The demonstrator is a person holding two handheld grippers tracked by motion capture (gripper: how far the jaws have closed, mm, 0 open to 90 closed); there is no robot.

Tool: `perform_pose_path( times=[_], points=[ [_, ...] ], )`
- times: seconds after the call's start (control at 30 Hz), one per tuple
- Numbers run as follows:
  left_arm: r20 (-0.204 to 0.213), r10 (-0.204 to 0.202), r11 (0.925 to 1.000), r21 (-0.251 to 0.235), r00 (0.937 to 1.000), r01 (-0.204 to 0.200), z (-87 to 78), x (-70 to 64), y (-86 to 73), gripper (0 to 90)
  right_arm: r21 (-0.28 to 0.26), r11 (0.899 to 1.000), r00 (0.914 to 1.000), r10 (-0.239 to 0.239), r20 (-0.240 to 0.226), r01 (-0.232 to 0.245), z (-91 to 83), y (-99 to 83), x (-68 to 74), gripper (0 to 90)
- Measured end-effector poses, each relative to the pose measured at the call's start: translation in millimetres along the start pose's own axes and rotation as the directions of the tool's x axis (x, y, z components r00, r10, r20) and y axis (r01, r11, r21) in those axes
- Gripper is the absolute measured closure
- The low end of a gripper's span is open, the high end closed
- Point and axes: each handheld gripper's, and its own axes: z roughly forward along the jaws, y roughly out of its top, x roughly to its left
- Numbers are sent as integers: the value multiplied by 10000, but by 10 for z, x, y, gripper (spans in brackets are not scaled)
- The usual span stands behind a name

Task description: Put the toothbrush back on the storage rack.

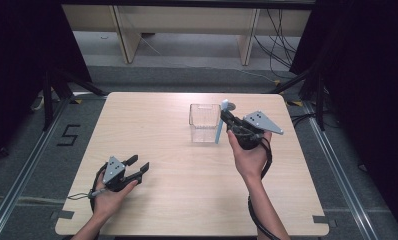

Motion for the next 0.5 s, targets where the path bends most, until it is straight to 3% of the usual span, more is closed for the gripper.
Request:
perform_pose_path(
  times=[0.2, 0.33, 0.4, 0.5],
  points=[
    [-2, -1, 10000, -4, 10000, 1, 0, -1, 0, 438, -89, 9997, 9997, -248, 70, 249, 39, 66, -13, 863],
    [0, 7, 10000, 0, 10000, -7, -2, 0, 0, 438, -81, 10000, 10000, -27, 60, 28, 66, 101, -5, 863],
    [-7, 6, 10000, -11, 10000, -6, -2, 0, 0, 439, -131, 9996, 9997, -233, 116, 234, 83, 126, -21, 863],
    [-11, 12, 10000, -10, 10000, -12, -1, -1, 0, 439, -140, 9998, 9999, -110, 75, 111, 89, 138, -25, 863]
  ],
)
